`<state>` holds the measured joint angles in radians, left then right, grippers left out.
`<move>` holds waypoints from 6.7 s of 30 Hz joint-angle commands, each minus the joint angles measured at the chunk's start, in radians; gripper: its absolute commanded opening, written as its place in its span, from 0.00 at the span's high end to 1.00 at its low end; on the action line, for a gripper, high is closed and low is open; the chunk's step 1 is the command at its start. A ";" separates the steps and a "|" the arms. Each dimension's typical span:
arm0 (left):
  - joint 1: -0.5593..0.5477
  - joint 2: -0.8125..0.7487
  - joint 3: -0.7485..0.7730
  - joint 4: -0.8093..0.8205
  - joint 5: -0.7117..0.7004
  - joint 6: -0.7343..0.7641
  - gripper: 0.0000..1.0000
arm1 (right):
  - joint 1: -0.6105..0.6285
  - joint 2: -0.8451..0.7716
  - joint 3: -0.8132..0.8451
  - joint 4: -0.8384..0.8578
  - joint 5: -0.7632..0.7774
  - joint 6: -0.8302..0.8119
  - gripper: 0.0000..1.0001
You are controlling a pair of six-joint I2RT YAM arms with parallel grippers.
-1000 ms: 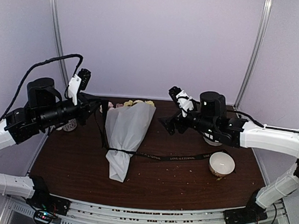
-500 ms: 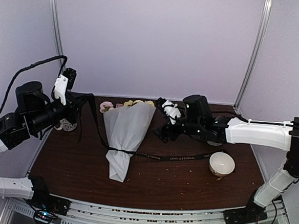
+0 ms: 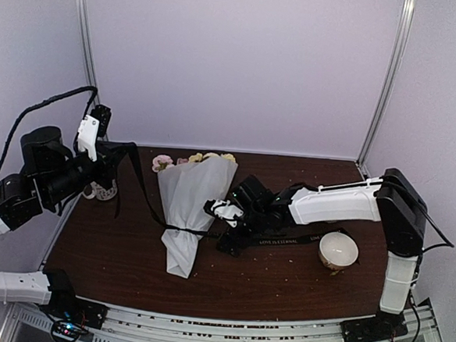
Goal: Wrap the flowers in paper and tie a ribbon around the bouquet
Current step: Adjust the half-tied ribbon on the folded bouquet, then tie the ribbon around the folded bouquet, then pass from the left arm to the right, then pass from the right arm to the left
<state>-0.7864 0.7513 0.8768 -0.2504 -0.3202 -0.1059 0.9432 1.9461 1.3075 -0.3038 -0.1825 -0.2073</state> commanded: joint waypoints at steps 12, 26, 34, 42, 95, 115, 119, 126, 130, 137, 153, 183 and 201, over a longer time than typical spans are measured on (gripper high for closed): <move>0.003 -0.014 -0.005 0.017 -0.116 -0.015 1.00 | -0.004 0.110 0.117 -0.047 0.037 -0.049 0.81; 0.062 -0.076 0.024 -0.148 -0.592 -0.105 1.00 | -0.060 -0.042 -0.133 -0.059 0.084 0.107 1.00; 0.090 -0.209 -0.041 -0.229 -0.671 -0.205 1.00 | -0.107 -0.073 -0.297 -0.039 0.083 0.229 1.00; 0.091 -0.235 -0.029 -0.295 -0.724 -0.235 1.00 | -0.151 -0.100 -0.388 0.009 0.036 0.276 1.00; 0.007 0.112 0.154 0.187 0.424 0.067 1.00 | 0.033 -0.100 0.199 0.092 -0.457 0.081 0.16; 0.007 0.151 0.183 0.201 0.341 0.103 1.00 | 0.086 -0.045 0.162 0.312 -0.264 0.223 0.28; 0.007 0.157 0.194 0.195 0.360 0.109 1.00 | 0.091 -0.037 0.161 0.333 -0.154 0.261 0.43; 0.007 0.149 0.185 0.198 0.371 0.106 1.00 | 0.095 -0.060 0.116 0.365 -0.073 0.276 0.71; 0.007 0.119 0.161 0.206 0.346 0.107 1.00 | 0.092 -0.087 0.084 0.366 -0.052 0.276 0.78; 0.006 0.049 0.053 0.157 0.258 0.088 1.00 | 0.075 -0.128 0.024 0.392 -0.053 0.295 1.00; -0.338 0.272 -0.340 0.120 0.309 0.217 0.43 | 0.024 -0.153 -0.012 0.414 -0.106 0.257 1.00; 0.061 0.630 -0.421 1.112 0.757 -0.135 0.09 | 0.024 -0.159 0.006 0.405 -0.196 0.231 1.00; 0.146 0.875 -0.418 1.352 0.888 -0.258 0.21 | 0.023 -0.170 0.000 0.400 -0.186 0.203 1.00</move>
<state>-0.6609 1.7214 0.4717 1.1728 0.6067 -0.4248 0.9668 1.8191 1.2911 0.0799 -0.3702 0.0147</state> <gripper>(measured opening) 0.799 0.007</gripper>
